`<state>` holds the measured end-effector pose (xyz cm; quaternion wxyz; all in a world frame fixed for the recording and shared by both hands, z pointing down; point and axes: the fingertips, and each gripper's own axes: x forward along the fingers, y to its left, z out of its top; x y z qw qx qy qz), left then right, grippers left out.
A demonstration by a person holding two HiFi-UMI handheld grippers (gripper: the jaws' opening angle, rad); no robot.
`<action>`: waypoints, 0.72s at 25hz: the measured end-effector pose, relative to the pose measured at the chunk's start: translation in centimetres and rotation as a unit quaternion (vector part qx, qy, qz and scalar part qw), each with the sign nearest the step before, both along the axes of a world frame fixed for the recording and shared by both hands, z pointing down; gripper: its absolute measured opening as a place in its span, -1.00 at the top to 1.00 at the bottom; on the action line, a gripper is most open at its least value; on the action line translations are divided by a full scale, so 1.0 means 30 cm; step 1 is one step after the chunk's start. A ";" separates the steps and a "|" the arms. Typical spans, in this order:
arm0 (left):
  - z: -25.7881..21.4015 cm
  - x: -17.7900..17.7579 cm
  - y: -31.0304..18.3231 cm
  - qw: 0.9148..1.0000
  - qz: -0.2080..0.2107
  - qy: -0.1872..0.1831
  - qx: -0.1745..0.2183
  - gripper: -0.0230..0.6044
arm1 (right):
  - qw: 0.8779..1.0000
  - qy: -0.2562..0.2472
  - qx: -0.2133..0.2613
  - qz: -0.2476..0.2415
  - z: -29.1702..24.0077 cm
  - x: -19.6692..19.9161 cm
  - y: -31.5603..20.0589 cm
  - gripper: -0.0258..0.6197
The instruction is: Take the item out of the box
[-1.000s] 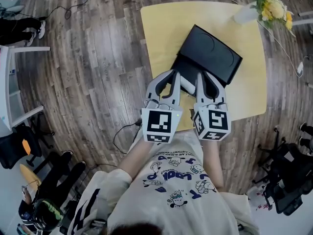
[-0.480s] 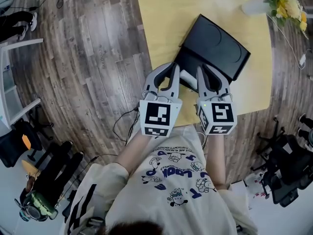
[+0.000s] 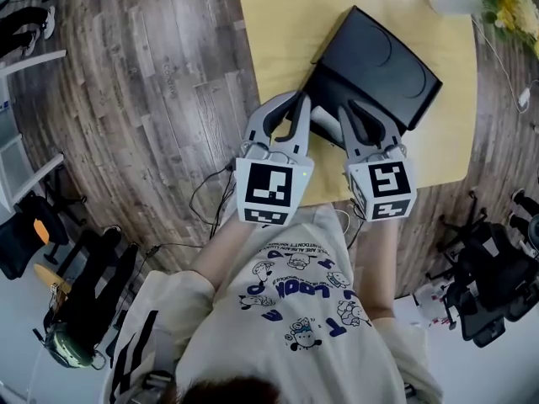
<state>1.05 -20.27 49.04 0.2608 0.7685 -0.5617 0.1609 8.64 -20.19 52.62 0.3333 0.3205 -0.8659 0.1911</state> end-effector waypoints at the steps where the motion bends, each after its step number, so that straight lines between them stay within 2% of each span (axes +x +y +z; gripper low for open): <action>1: 0.002 0.001 0.001 1.000 0.000 0.000 -0.001 0.86 | 1.000 0.003 -0.006 -0.011 0.007 -0.002 0.007 0.68; 3: 0.006 0.006 0.004 1.000 0.001 0.002 -0.004 0.86 | 0.999 0.015 -0.019 -0.034 0.025 -0.002 0.020 0.59; 10: 0.018 0.011 0.024 1.000 -0.001 0.007 -0.014 0.86 | 0.991 0.049 -0.061 -0.104 0.080 -0.002 0.064 0.49; 18: 0.022 -0.012 0.035 1.000 -0.013 0.011 -0.019 0.86 | 0.968 0.089 -0.126 -0.196 0.133 -0.021 0.139 0.46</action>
